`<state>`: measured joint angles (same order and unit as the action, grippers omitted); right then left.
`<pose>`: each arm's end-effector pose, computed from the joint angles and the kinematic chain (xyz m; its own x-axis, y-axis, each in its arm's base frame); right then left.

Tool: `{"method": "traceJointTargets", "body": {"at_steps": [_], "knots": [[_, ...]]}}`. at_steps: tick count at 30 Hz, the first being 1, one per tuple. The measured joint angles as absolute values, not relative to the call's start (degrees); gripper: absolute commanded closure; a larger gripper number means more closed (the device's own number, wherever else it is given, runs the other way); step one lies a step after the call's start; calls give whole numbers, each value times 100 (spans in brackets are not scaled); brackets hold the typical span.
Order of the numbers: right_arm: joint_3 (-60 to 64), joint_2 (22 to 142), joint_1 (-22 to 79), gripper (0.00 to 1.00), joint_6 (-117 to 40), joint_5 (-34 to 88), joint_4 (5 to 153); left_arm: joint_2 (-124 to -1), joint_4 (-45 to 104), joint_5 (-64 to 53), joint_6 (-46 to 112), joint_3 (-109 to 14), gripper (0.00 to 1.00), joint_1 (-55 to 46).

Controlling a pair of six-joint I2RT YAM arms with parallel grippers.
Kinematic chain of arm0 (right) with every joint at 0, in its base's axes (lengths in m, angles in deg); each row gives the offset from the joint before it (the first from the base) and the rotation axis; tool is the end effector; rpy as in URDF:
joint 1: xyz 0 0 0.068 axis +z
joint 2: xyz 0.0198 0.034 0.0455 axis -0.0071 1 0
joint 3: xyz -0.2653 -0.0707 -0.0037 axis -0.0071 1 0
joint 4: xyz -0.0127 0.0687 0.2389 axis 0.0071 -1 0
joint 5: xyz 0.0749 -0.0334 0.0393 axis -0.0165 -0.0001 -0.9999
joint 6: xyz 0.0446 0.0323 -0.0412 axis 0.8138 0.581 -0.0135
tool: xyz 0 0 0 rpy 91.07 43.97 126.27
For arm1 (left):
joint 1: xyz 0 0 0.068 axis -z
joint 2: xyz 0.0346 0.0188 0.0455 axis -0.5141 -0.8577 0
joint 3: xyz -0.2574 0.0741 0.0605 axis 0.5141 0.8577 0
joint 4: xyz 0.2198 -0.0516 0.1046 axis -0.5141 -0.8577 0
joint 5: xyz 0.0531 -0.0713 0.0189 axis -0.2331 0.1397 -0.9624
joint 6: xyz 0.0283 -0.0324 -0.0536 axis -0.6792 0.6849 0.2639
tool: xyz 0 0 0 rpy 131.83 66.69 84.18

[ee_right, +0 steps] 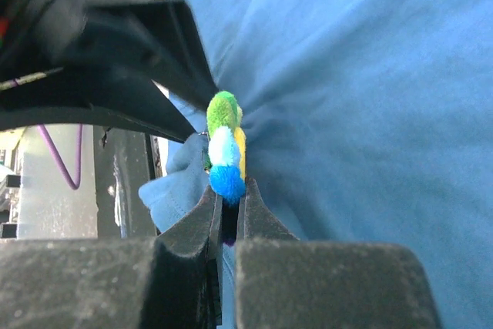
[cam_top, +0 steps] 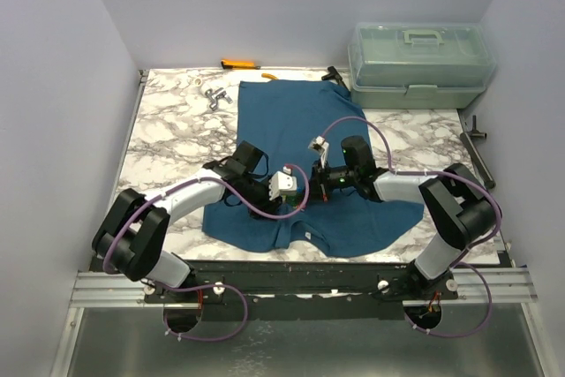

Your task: Remove the brooch from the garment

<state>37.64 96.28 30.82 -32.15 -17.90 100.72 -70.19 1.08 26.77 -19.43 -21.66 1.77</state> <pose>0.2464 0.2012 0.1609 -0.6693 -0.2435 -0.7019 -0.7429 0.2341 0.6271 0.2013 -0.1722 0.1820 -0.1345 0.6797 -0.7211 0.9889 0.0456 -0.1414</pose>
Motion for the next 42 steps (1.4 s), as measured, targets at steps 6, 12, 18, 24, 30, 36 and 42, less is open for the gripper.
{"method": "traceJointTargets", "body": {"at_steps": [6,12,18,24,30,36,42], "knots": [[3854,9781,3082,99,-2774,-1799,10710,-7073,81,2623,-1976,-2210,95,372],[3937,10008,3080,100,-2442,-1836,11119,-7167,184,2625,-1817,-2290,95,404],[4007,10166,3064,99,-2217,-1851,11405,-7167,486,2629,-1386,-2288,94,404],[4070,10242,2997,99,-1974,-1849,11746,-7207,875,2629,-682,-2240,89,391],[4081,10312,2986,99,-1893,-1849,11917,-7259,1314,2603,-103,-2118,67,337],[4083,10341,2986,100,-1891,-1858,11967,-7235,1570,2603,282,-2061,51,-275],[4110,10448,3040,99,-1793,-2026,12004,-7019,2097,2655,432,-2059,37,-579]]}}
